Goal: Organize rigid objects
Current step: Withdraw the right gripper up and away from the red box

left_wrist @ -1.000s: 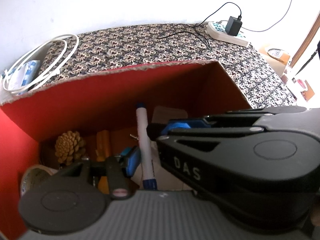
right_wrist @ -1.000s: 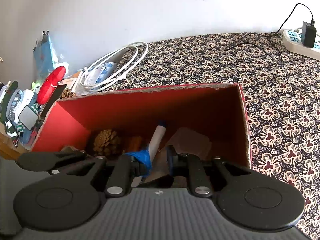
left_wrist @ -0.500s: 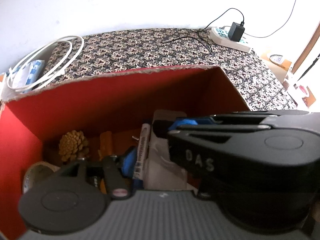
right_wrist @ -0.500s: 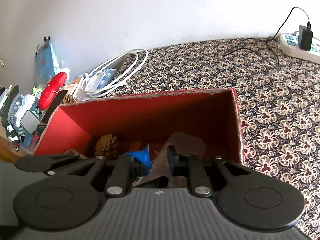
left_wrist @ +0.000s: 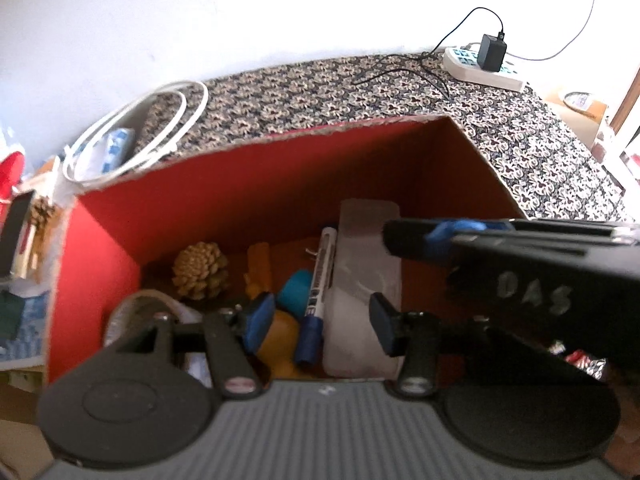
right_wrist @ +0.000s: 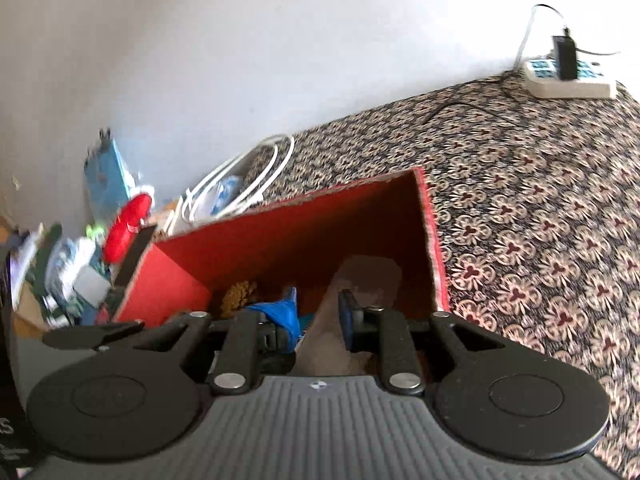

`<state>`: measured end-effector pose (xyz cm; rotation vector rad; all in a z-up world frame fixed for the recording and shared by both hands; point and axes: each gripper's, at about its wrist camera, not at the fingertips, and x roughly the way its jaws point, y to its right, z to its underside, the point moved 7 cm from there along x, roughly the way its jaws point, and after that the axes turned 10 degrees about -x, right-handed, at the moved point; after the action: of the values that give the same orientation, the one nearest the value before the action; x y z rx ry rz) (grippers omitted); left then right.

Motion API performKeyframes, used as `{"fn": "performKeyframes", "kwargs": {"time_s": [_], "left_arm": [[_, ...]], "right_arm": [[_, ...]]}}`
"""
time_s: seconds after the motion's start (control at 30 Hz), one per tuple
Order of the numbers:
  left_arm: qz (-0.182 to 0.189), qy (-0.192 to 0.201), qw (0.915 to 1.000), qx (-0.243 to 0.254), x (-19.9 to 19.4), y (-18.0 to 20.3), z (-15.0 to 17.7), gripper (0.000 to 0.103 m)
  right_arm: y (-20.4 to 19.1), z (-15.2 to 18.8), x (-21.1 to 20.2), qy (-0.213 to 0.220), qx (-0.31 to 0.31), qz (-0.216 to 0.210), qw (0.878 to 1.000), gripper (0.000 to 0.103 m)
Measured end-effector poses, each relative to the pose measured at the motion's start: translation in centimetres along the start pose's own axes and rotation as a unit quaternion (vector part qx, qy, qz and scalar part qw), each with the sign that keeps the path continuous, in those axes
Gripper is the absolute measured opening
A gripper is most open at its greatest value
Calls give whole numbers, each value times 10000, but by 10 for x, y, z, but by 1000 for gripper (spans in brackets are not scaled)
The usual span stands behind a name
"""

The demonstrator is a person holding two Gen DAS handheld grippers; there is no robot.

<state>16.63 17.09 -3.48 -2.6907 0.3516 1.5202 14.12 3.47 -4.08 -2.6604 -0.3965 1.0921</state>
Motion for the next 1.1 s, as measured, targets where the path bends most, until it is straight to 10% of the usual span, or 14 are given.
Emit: {"fn": "performKeyframes", "kwargs": {"time_s": [0.67, 1.1], "left_arm": [[-132, 532, 9963, 666, -50, 49, 9, 58], [-269, 538, 9971, 471, -56, 94, 24, 61]], "right_arm": [[57, 25, -82, 385, 539, 1782, 9818, 7], [89, 40, -115, 278, 431, 1919, 9801, 8]]}}
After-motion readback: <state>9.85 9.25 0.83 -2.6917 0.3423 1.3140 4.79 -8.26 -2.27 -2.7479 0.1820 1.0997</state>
